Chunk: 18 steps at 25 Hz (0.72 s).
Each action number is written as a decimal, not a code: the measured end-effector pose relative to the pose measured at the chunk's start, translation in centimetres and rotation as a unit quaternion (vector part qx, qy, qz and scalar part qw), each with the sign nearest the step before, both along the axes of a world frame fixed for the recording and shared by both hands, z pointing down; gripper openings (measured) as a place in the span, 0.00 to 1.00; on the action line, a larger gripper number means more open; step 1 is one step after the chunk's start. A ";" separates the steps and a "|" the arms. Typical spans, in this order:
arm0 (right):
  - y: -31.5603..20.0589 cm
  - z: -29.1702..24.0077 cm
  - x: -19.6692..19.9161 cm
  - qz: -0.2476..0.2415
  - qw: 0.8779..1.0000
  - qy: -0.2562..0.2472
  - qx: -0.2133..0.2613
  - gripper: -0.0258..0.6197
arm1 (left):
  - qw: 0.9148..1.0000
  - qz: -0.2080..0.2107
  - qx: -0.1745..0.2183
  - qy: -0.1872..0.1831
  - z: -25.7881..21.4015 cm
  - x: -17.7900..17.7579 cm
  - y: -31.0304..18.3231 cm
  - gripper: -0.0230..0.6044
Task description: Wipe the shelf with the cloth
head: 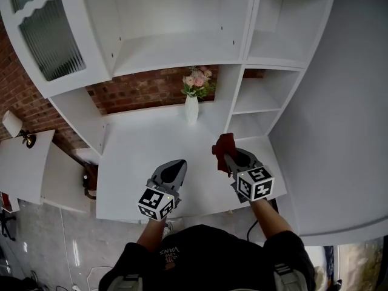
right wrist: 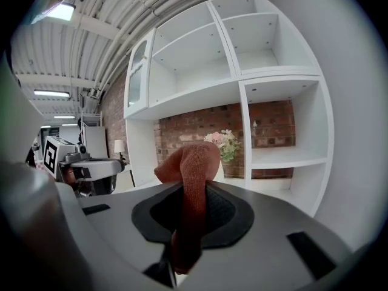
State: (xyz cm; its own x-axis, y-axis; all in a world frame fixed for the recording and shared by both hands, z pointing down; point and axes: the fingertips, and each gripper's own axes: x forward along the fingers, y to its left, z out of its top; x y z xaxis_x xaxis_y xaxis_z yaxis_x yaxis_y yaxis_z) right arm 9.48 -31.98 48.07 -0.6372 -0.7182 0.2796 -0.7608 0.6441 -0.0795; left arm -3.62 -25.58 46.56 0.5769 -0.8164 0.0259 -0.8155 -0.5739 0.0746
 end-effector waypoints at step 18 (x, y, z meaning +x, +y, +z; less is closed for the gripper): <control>4.9 6.6 0.4 0.000 0.997 -0.045 -0.065 0.13 | 0.999 -0.029 -0.038 -0.007 3.9 2.2 3.5 0.05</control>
State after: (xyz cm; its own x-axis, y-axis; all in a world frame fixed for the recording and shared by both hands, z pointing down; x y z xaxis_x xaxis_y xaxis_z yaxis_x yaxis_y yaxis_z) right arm 9.92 -27.03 54.67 -0.6639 -0.6793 0.3127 -0.7468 0.6237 -0.2306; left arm -1.46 -22.03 50.51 0.5275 -0.8441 0.0965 -0.8487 -0.5183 0.1051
